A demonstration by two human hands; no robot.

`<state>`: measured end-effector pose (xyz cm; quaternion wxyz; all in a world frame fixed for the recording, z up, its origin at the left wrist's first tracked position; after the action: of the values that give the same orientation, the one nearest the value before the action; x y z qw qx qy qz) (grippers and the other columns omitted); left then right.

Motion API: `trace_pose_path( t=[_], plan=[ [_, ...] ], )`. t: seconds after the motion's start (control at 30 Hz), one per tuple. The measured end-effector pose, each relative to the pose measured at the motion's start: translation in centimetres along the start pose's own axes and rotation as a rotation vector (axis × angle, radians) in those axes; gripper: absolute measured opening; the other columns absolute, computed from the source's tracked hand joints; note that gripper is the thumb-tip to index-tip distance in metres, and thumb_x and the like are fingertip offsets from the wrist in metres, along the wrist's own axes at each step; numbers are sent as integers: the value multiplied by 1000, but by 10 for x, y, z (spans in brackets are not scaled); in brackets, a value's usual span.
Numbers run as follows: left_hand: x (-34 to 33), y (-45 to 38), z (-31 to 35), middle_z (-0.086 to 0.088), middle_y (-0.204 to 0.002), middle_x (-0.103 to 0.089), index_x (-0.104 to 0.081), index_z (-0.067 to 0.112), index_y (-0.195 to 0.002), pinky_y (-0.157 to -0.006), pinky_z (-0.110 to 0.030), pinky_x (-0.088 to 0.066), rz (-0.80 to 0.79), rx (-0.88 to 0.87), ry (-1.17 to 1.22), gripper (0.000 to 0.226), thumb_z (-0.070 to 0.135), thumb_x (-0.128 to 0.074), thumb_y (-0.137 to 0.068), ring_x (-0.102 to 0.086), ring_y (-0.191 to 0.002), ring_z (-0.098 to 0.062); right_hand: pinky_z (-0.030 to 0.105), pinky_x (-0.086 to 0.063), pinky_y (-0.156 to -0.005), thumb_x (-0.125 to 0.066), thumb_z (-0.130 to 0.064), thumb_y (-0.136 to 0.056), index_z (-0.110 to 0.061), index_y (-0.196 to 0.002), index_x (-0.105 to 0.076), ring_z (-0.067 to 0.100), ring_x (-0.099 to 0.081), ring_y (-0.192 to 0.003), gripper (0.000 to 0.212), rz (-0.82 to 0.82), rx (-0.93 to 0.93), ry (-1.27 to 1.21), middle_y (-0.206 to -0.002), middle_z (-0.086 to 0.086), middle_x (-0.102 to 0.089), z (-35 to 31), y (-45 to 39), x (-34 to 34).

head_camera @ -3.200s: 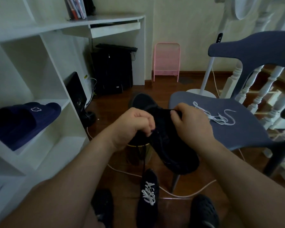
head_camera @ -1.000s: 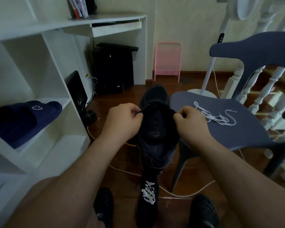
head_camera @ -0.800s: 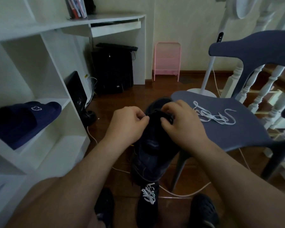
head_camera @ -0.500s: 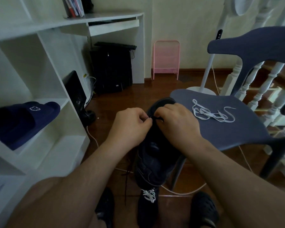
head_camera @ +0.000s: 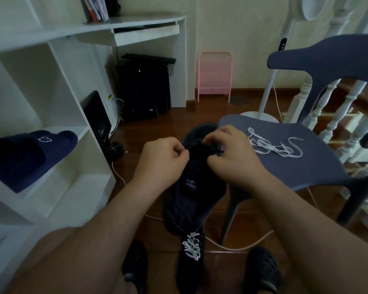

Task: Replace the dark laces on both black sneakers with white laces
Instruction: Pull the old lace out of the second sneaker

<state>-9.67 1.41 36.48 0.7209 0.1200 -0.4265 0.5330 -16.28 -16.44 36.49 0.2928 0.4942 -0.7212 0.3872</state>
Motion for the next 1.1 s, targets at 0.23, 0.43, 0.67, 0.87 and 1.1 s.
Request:
trace_pose_path(
  t=[0.23,0.43,0.67,0.87,1.1],
  plan=[
    [-8,2,7,7,-58,-66,-70,30,-83,-52,-20,-45,-14,-3,6,16,37,-68,-97,-62,-62,1,44,-50,-77,-62,-39,-97,-27,-107,-73,29,-53,-102,19,139,135,319,-104,-3,-65,-15,1,-20],
    [5,-1,-1,8,-59,-66,-72,28,-85,-53,-7,-41,20,14,8,15,35,-69,-98,-62,-68,5,43,-51,-76,-67,-34,-92,-22,-81,-64,26,-56,-87,17,160,-34,148,-85,-3,-61,7,-5,-5],
    [9,-2,-6,7,-58,-66,-72,28,-85,-49,-12,-38,22,32,23,16,36,-69,-99,-62,-58,-1,47,-53,-92,-58,-37,-82,-29,-107,-69,31,-54,-109,29,-3,-330,34,-109,5,-58,31,-3,11],
    [5,1,4,6,-57,-64,-72,28,-87,-50,-9,-40,20,9,51,13,32,-68,-99,-62,-60,1,47,-44,-90,-62,-52,-87,-37,-115,-66,28,-39,-119,32,155,76,318,-122,-3,-44,-21,2,-12],
    [5,-1,2,9,-59,-64,-72,29,-87,-47,-12,-37,20,43,37,13,36,-68,-98,-61,-65,4,43,-40,-82,-65,-46,-91,-32,-90,-74,31,-43,-111,16,246,-16,250,-110,-2,-48,-11,-5,-12]
  ],
)
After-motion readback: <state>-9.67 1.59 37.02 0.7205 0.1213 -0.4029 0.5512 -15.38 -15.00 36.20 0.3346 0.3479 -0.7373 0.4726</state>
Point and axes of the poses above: each hand's wrist, its own y-axis away from the middle knuckle, its own x-axis out of the back of the hand, z = x × y, the point moved 3 cm from there along -y, towards the middle knuckle
